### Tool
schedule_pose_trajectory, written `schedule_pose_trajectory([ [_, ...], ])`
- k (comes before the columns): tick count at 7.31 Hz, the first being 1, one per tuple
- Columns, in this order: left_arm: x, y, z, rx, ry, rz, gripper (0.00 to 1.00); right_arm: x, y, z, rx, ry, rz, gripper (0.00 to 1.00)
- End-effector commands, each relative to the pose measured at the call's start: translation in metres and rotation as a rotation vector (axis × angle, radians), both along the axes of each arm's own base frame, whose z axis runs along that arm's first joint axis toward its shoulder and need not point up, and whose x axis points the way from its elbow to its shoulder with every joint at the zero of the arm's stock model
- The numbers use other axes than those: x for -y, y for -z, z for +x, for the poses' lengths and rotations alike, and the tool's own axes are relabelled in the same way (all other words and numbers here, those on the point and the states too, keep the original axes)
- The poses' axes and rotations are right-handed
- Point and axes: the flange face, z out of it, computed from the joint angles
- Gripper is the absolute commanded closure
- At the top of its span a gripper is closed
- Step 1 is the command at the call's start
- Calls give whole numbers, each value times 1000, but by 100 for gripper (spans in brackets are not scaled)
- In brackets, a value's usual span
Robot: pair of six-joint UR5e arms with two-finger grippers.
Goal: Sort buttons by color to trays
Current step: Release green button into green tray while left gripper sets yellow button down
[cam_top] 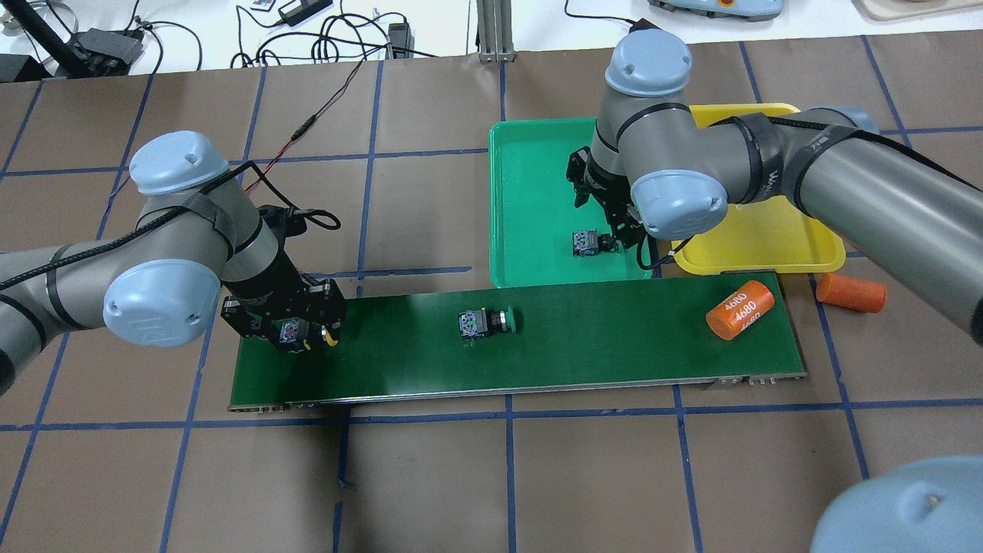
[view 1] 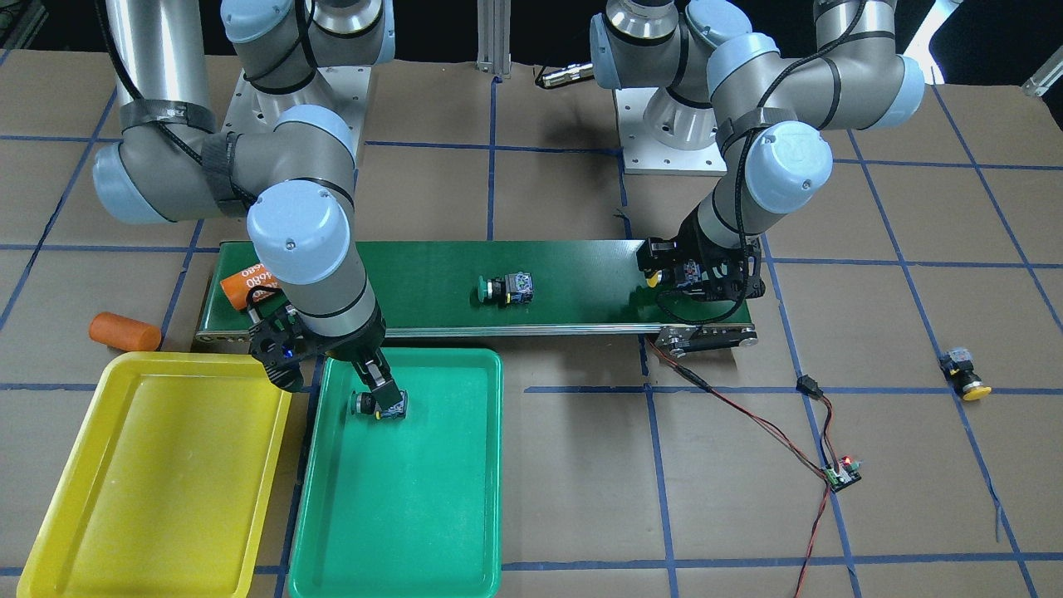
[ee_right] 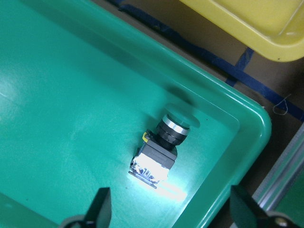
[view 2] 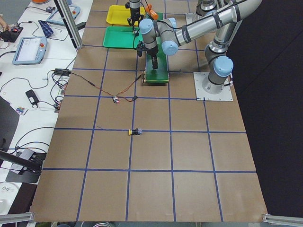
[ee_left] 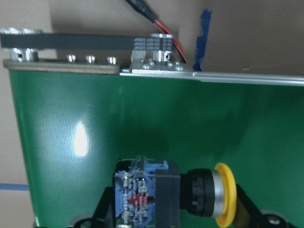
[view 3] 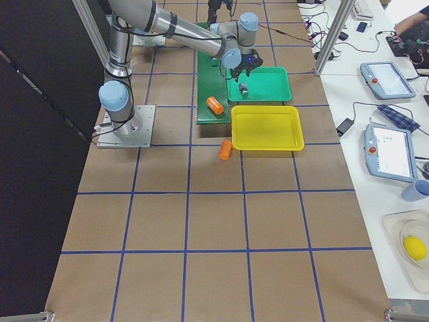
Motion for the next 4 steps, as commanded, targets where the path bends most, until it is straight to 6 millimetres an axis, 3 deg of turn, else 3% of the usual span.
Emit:
schedule_pose_trajectory([
  [1,12,-18,5,4,-21,-73,0,-9,-31,-4,2,-3,-19,0],
  [2,23,-38,16,15,-1,-106,0,-24,-57,-2,4,-13,-20,0],
  [3,36,-48,52,26,53,-124,0,-37,-72,-5,-5,-15,-10,0],
  [4,43,-50,108,7,88,-131,0,-44,-74,-8,-4,-9,35,0],
])
